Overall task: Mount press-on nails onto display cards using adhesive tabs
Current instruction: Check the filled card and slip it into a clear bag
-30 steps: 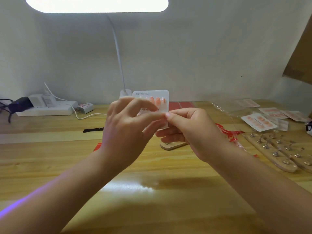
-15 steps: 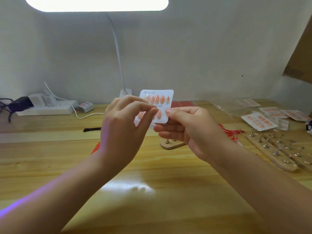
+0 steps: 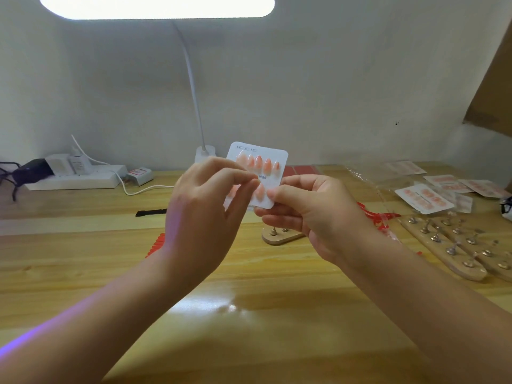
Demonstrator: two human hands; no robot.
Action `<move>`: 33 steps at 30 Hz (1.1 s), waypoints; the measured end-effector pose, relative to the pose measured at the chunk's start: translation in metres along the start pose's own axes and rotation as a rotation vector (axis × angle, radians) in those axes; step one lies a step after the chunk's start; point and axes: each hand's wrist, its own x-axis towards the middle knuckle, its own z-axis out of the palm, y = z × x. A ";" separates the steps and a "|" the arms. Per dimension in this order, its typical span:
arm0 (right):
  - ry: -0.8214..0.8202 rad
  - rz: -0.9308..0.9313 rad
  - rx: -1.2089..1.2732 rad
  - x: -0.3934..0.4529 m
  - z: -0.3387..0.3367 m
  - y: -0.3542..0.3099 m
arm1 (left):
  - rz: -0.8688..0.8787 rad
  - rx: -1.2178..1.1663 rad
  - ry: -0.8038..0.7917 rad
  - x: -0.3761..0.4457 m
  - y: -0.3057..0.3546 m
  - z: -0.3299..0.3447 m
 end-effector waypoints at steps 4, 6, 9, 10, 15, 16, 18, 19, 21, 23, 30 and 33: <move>-0.045 -0.016 0.012 -0.002 0.002 -0.001 | 0.156 0.136 0.033 -0.002 -0.003 0.001; -0.053 -0.033 -0.002 -0.003 0.003 -0.001 | 0.205 0.162 0.047 -0.002 -0.005 0.000; -0.062 -0.052 -0.010 -0.004 0.003 -0.002 | 0.252 0.182 0.053 -0.001 -0.007 0.000; -0.064 -0.055 -0.013 -0.004 0.003 -0.003 | 0.271 0.196 0.054 -0.001 -0.007 0.000; -0.080 -0.086 -0.067 -0.005 0.002 -0.004 | 0.379 0.343 0.096 -0.001 -0.008 0.000; -0.078 -0.096 -0.077 -0.005 0.002 -0.003 | 0.390 0.355 0.100 -0.001 -0.008 -0.001; -0.073 -0.116 -0.103 -0.006 0.002 -0.004 | 0.397 0.354 0.088 -0.001 -0.008 -0.001; -0.072 -0.125 -0.115 -0.006 0.002 -0.004 | 0.374 0.329 0.077 -0.001 -0.008 0.000; -0.076 -0.134 -0.135 -0.007 0.002 -0.004 | 0.239 0.202 0.045 -0.002 -0.006 0.001; -0.081 -0.137 -0.160 -0.008 0.003 -0.004 | 0.068 0.050 0.012 -0.001 -0.004 0.000; -0.089 -0.130 -0.129 -0.007 0.002 -0.004 | 0.178 0.126 0.020 0.000 -0.004 -0.002; -0.085 -0.135 -0.137 -0.006 0.002 -0.004 | 0.278 0.172 0.050 0.001 -0.005 -0.002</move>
